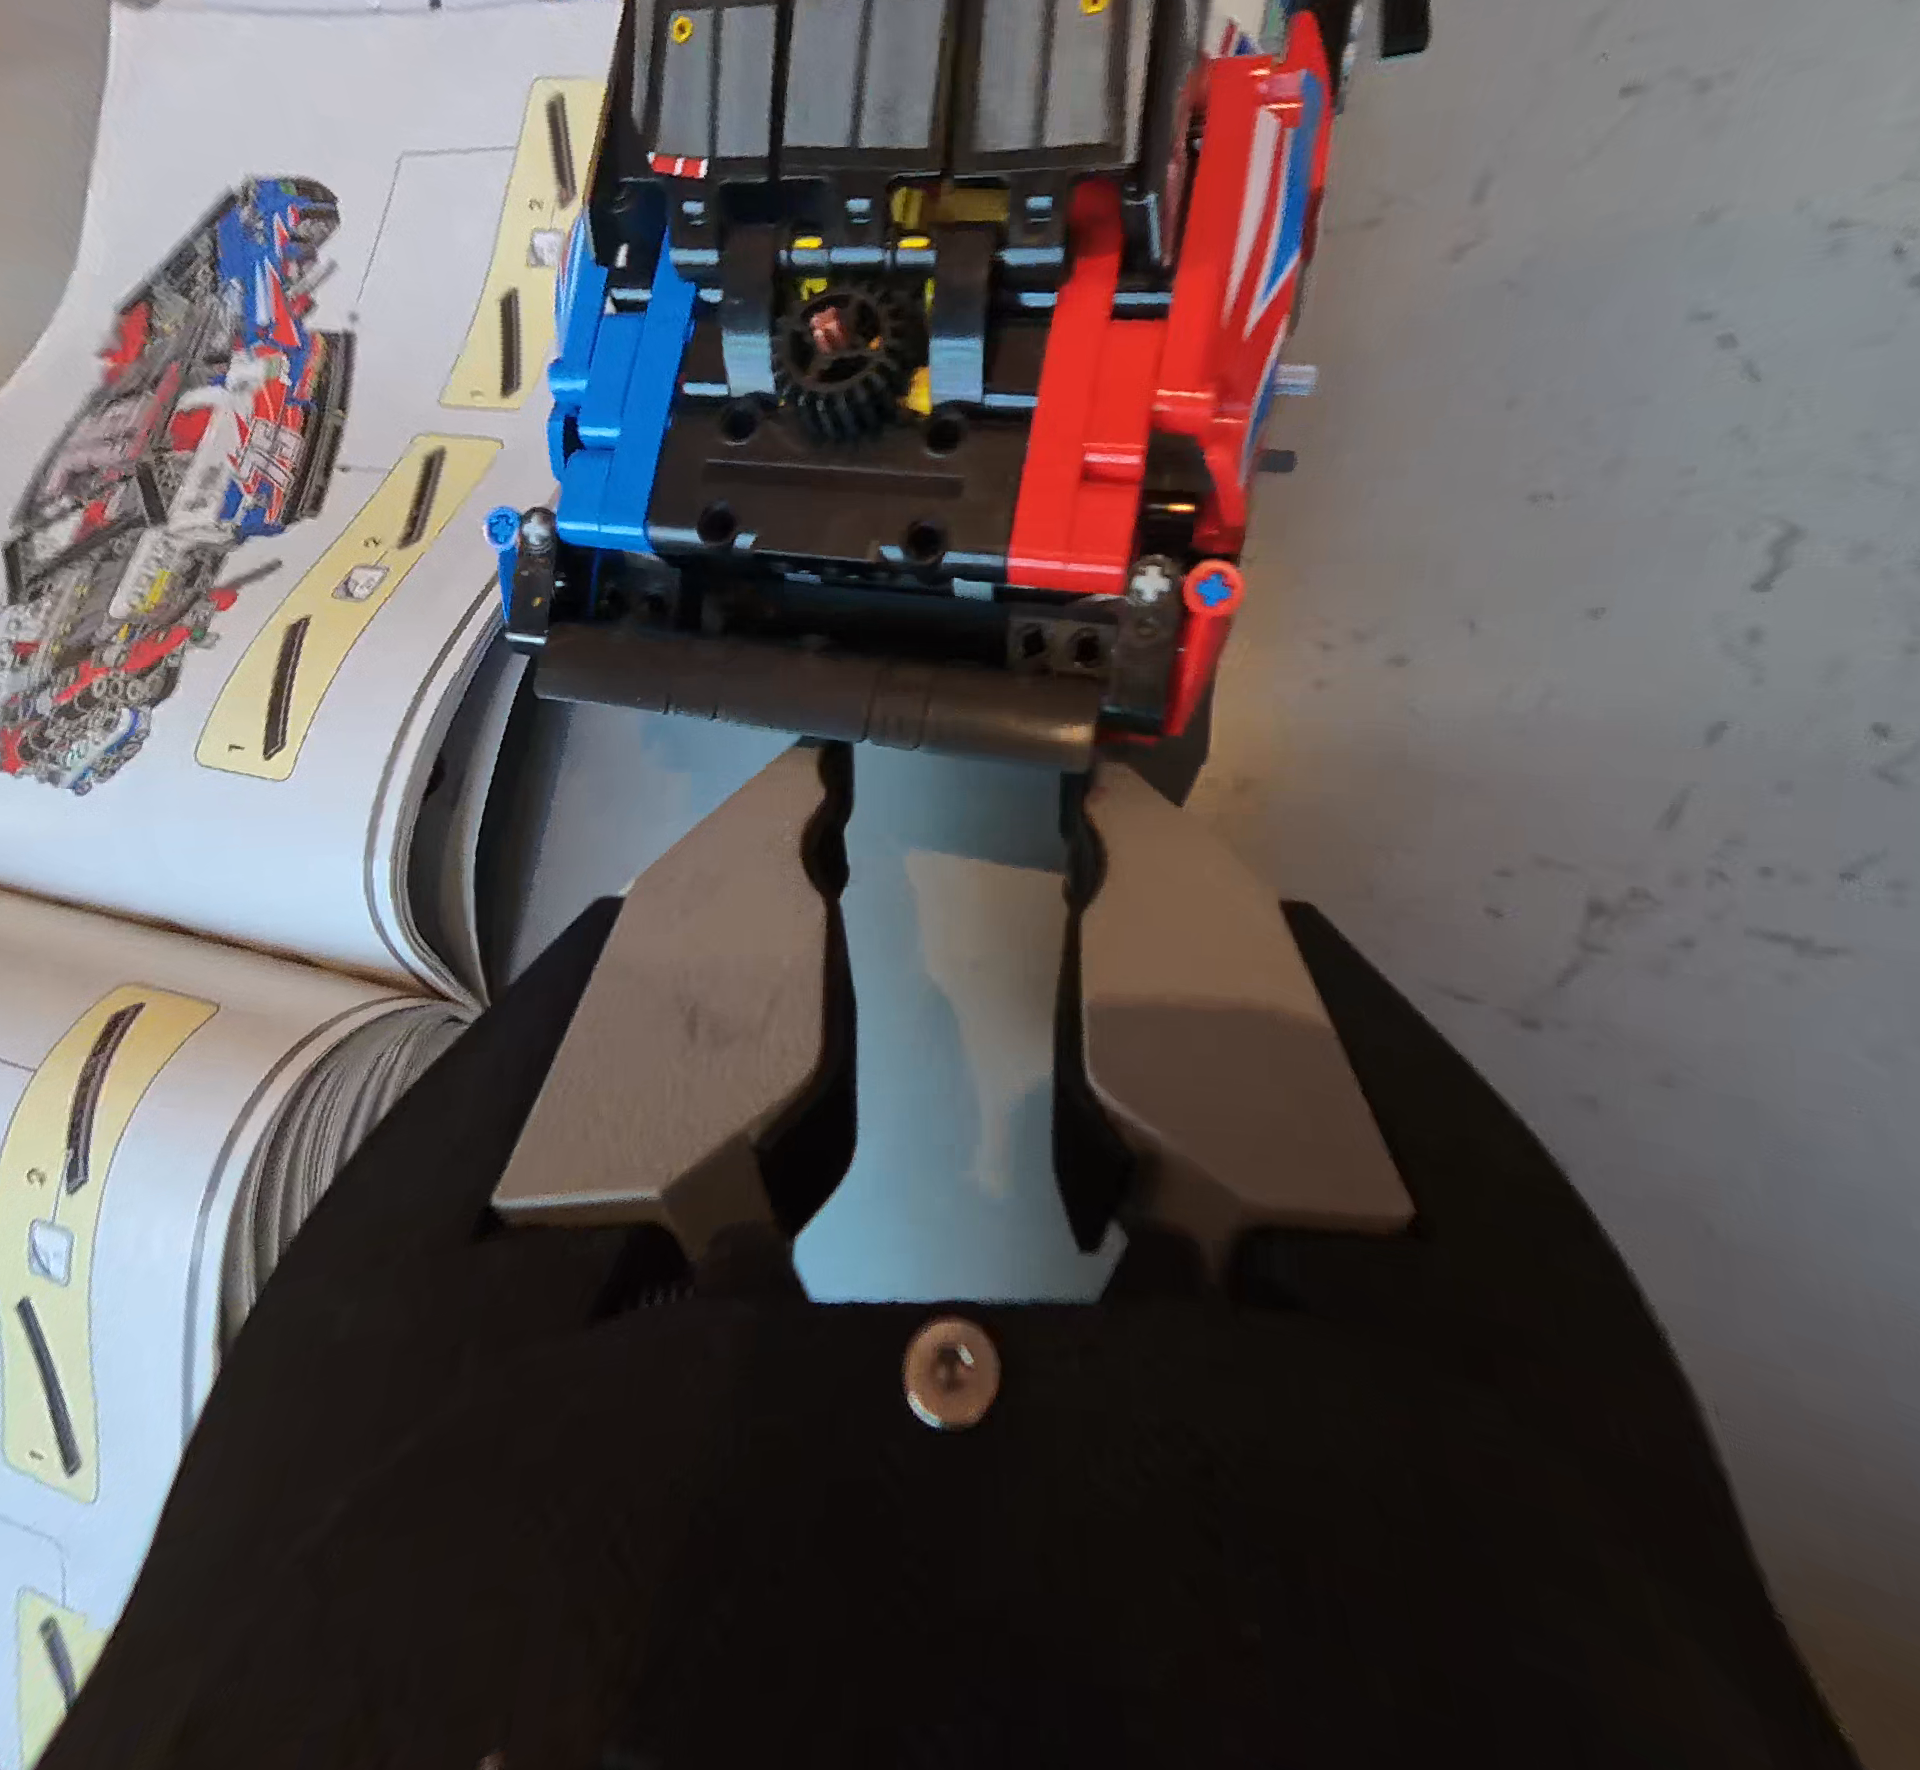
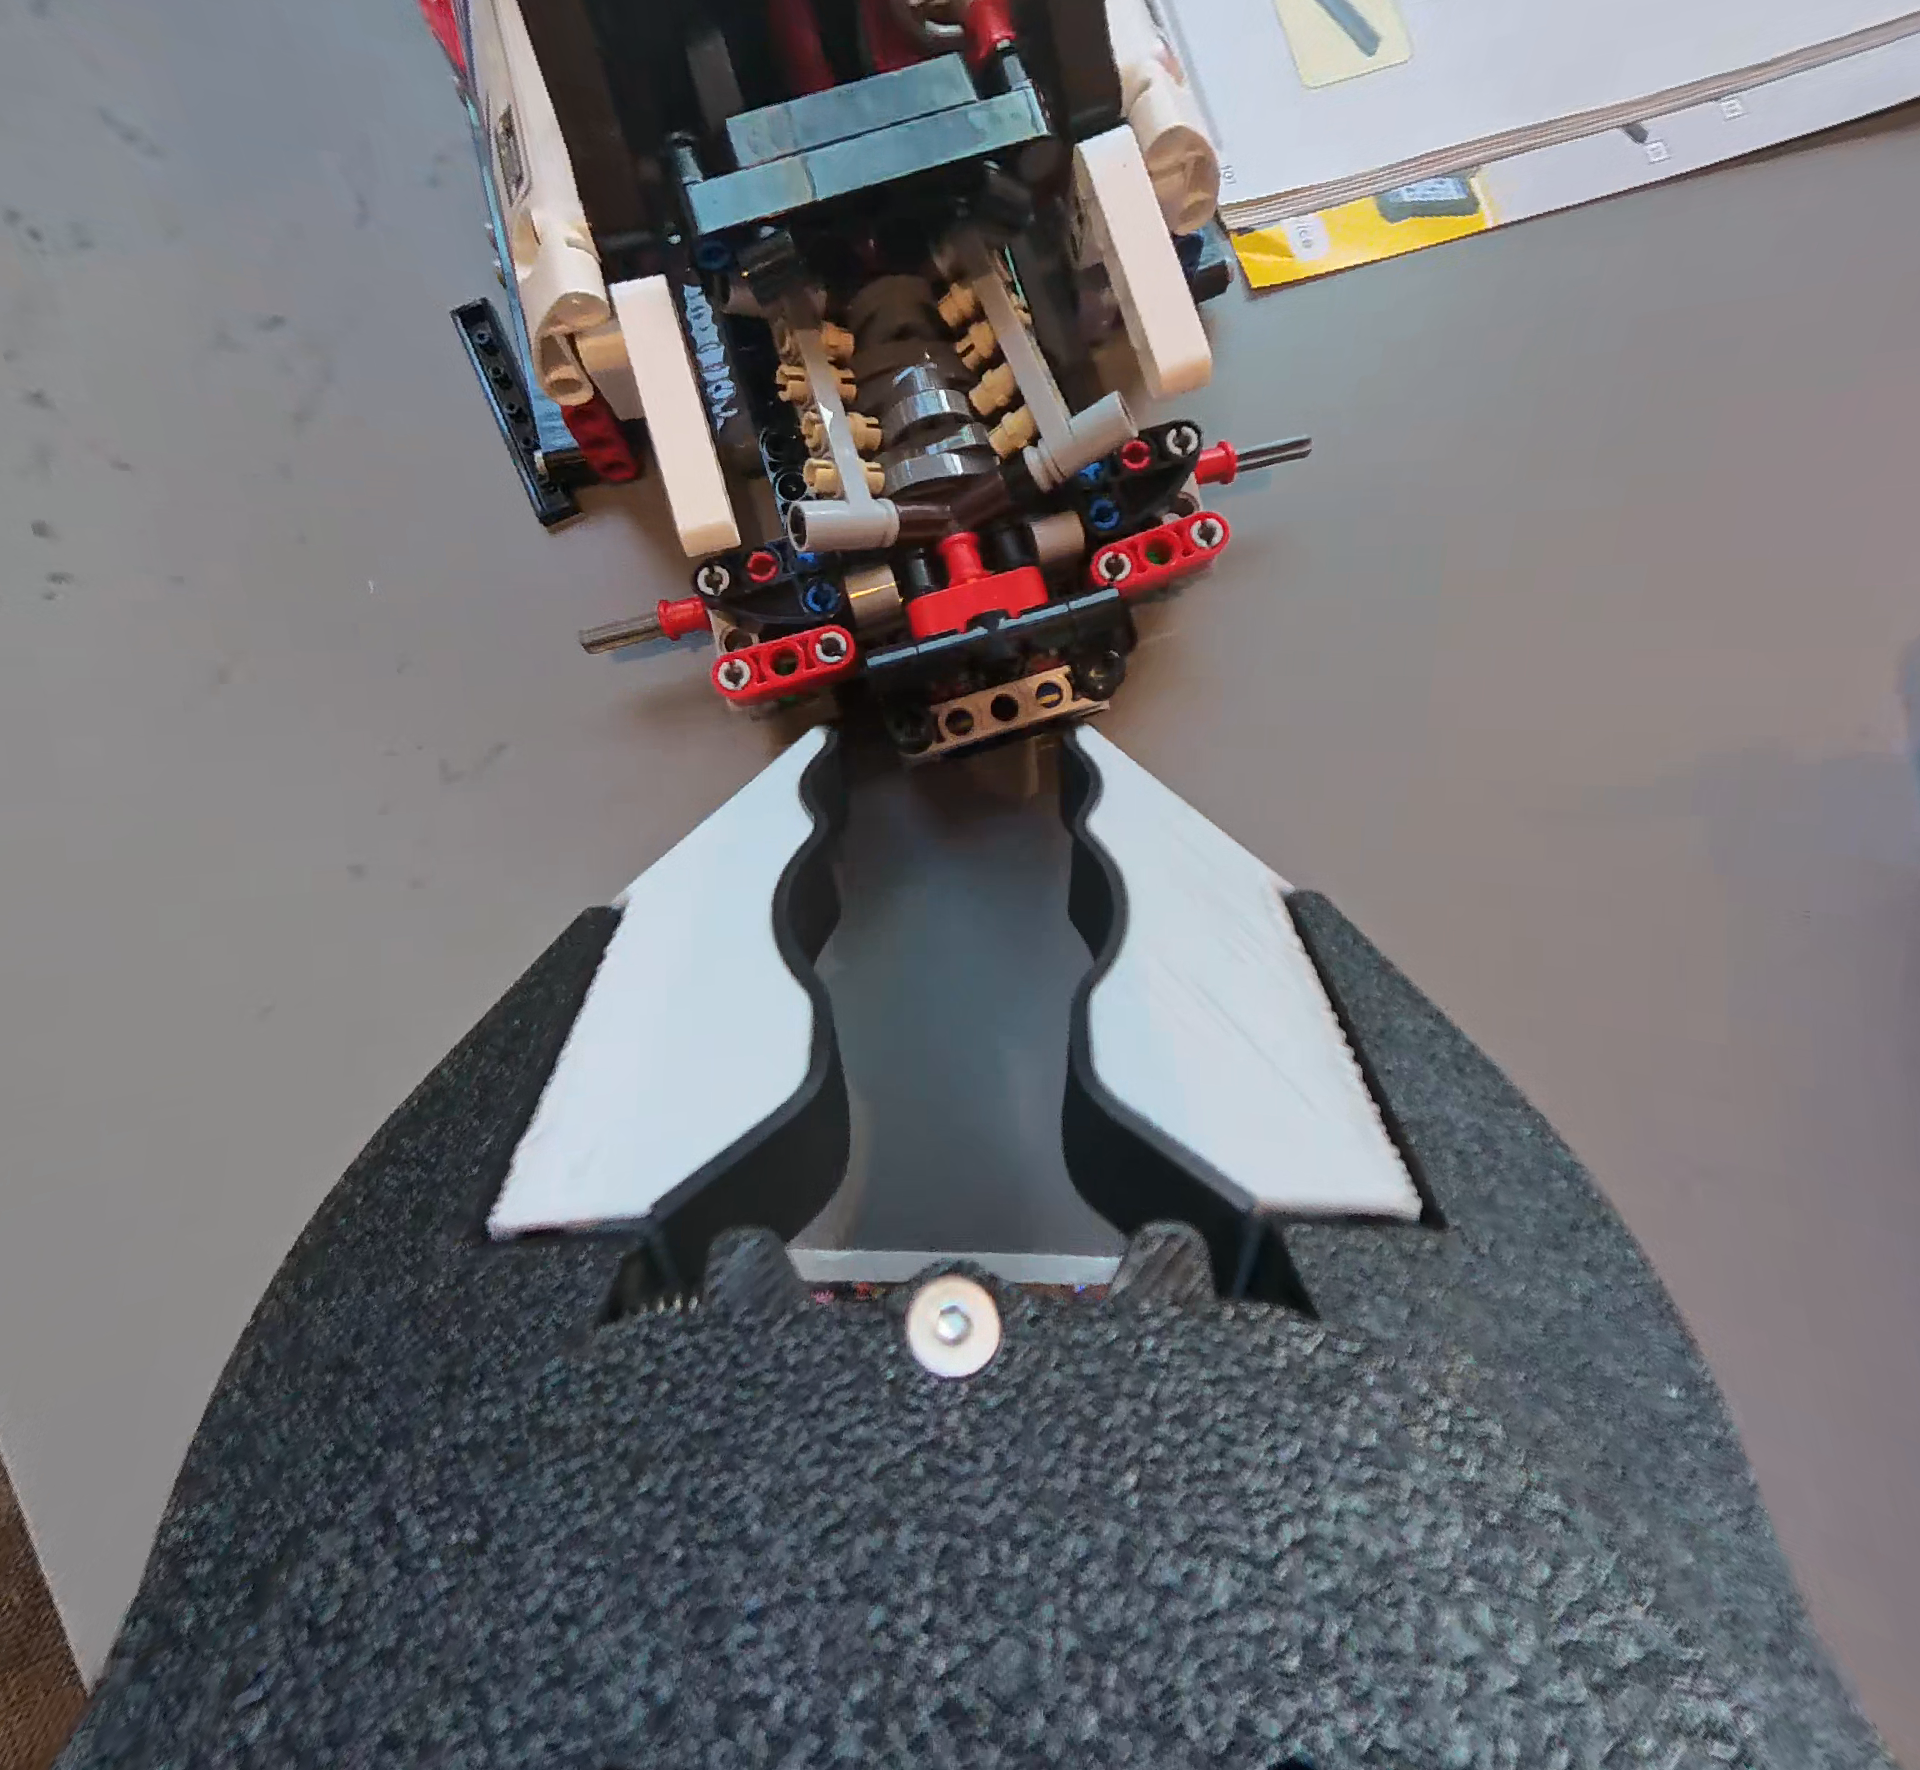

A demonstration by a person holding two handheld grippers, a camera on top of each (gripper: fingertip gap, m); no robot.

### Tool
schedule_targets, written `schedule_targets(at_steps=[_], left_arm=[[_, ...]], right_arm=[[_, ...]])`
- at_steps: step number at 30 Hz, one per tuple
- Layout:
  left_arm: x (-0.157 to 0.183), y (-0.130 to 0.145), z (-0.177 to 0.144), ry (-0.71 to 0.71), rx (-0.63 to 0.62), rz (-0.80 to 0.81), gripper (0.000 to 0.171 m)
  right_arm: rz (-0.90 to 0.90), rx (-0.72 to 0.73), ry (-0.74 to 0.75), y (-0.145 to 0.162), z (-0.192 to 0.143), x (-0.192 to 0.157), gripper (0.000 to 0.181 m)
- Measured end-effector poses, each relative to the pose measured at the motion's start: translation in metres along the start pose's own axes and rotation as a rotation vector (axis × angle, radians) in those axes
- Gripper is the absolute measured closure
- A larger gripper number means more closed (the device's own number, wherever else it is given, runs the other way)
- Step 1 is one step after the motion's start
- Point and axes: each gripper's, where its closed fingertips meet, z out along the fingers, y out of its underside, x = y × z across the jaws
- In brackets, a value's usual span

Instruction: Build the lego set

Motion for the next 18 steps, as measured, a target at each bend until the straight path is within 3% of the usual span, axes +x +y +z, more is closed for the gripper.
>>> schedule_targets(at_steps=[6, 12, 16, 18], left_arm=[[0.004, -0.002, -0.001, -0.097, 0.058, 0.006, 0.149], [0.009, 0.002, -0.017, -0.160, 0.059, -0.035, 0.104], [0.012, 0.002, -0.024, -0.177, 0.004, 0.000, 0.078], [0.009, 0.002, -0.020, -0.178, -0.025, -0.030, 0.070]], right_arm=[[0.025, 0.014, 0.006, 0.000, -0.002, -0.005, 0.142], [0.079, 0.033, 0.020, 0.006, -0.005, -0.005, 0.140], [0.113, 0.033, 0.145, 0.010, -0.022, 0.005, 0.123], [0.139, 0.095, 0.212, -0.006, -0.030, 0.003, 0.108]])
